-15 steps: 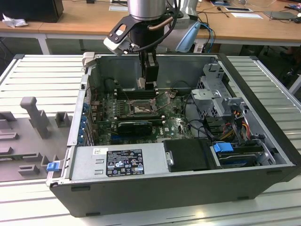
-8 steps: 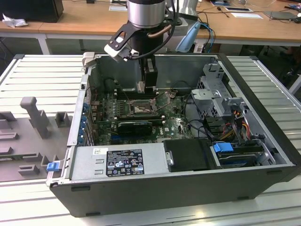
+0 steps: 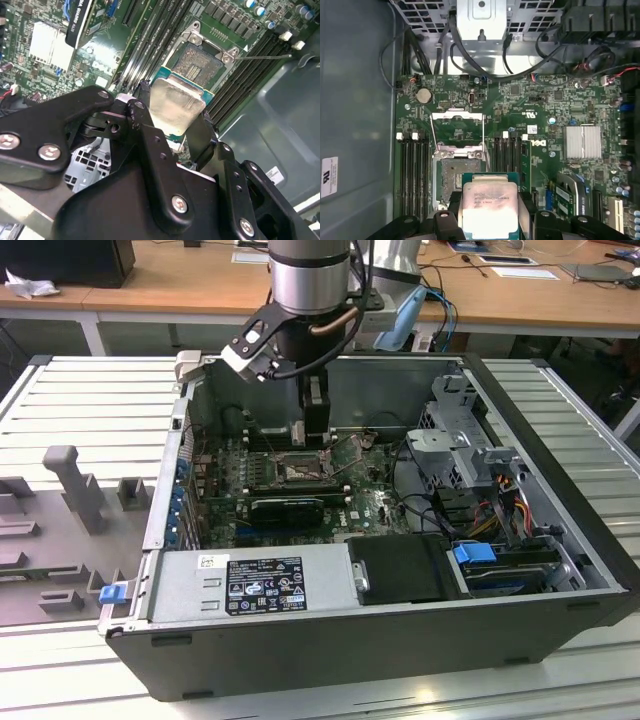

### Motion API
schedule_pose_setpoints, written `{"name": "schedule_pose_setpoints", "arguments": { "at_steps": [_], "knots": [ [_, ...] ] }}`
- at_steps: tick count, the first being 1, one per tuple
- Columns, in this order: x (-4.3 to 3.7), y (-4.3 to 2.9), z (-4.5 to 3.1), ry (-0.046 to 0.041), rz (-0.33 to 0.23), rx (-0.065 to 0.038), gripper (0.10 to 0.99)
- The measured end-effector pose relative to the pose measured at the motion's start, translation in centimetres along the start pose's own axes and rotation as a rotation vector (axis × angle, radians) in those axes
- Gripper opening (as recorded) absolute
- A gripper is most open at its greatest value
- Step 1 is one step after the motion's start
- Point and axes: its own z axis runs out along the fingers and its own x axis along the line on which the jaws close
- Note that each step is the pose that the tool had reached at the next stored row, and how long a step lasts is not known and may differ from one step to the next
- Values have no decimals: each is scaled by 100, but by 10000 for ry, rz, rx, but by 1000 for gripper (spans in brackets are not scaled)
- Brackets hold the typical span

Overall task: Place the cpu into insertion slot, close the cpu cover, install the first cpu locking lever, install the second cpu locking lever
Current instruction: 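Place the cpu into insertion slot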

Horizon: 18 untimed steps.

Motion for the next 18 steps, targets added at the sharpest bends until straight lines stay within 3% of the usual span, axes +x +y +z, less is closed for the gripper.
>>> {"name": "schedule_pose_setpoints", "arguments": {
  "at_steps": [5, 11, 18],
  "knots": [
    [18, -8, 101, 1, -3, -1, 529],
    [127, -19, 245, 12, -173, 5, 529],
    [199, -30, 385, 16, -218, 5, 529]
  ]
}}
